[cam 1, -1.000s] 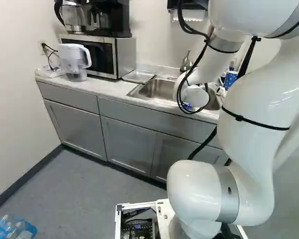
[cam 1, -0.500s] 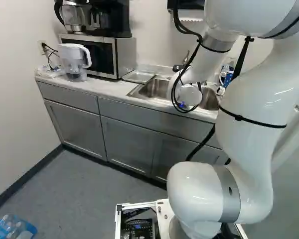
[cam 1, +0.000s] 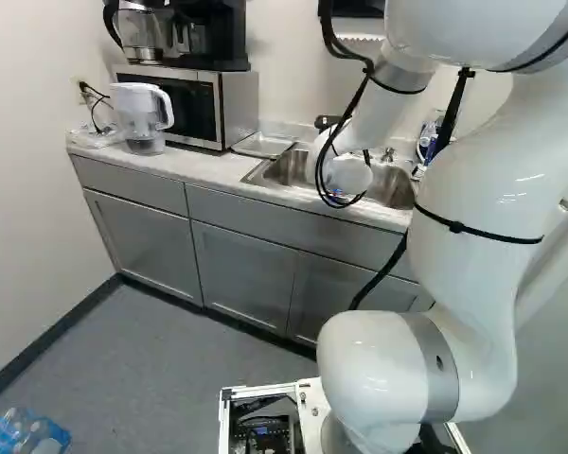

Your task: Rinse the cup and place it in the tray

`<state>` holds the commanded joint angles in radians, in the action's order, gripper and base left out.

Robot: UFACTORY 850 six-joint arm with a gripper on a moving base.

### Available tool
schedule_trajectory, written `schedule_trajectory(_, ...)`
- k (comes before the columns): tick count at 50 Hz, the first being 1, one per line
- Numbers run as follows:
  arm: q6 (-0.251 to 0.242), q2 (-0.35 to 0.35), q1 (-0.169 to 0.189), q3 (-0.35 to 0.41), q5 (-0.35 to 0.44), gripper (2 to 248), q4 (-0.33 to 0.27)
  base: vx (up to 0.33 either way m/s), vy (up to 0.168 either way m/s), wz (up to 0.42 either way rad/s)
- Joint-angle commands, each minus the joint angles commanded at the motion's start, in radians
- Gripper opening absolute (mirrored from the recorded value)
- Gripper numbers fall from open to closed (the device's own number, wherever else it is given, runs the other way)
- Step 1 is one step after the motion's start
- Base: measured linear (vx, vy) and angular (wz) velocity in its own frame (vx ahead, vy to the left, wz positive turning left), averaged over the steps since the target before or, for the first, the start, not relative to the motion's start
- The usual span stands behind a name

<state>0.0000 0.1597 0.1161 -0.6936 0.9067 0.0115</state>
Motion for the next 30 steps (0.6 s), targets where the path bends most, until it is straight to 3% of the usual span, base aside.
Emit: schedule_trajectory(30,0.0,-0.032,-0.09,-0.035,-0.069,126,0.0,0.0,0.0,0.0)
